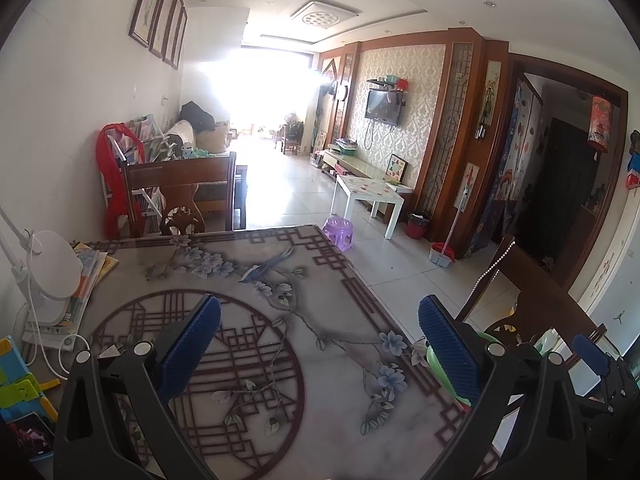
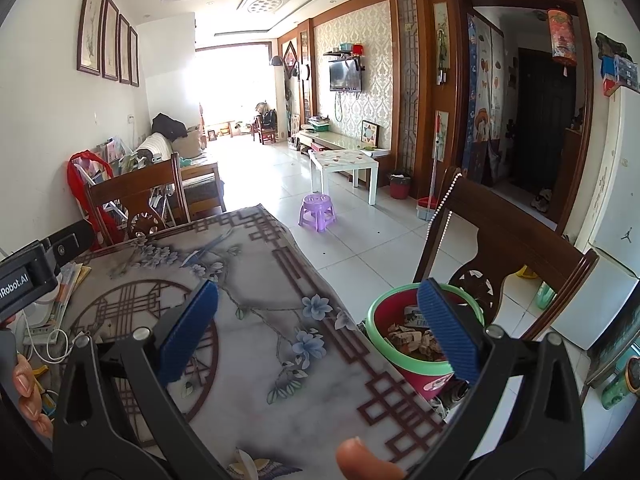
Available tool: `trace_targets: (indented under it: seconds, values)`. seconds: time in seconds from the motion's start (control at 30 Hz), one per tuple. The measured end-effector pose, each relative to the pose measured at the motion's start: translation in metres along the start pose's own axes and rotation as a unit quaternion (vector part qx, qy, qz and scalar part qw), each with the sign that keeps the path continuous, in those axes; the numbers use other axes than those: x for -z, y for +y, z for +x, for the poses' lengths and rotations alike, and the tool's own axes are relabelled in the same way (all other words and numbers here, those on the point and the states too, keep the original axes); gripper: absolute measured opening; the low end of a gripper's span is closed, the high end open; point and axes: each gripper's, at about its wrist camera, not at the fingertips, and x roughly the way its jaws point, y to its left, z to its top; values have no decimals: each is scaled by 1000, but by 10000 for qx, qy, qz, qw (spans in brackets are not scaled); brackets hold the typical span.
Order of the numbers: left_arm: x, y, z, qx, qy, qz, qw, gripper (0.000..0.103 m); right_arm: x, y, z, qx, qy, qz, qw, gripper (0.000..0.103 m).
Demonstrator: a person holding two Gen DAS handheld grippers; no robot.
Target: Collect trash
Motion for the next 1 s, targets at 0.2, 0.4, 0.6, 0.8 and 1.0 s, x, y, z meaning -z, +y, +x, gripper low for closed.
trace_targets:
  seconds: [0.2,0.4,0.6,0.8,1.0]
  values:
    - [2,1,1,-6,27,13,10000,95,1,2,1,4,30,11,10000,98]
    - [3,2,7,-11,88,10,10000,95,2,3,3,0,57,5,10000,98]
    - [5,7,15,-13,197,-44,9998,95,6,5,12,-13,154,-27,9999,98]
    - [12,21,34,-135,419,-221,9988,95,8,11,28,-63,330,-115,9994,98]
    - [56,83,79,-907,1029,-604,9887,95,26,35,75,-407,824,-356,9951,98]
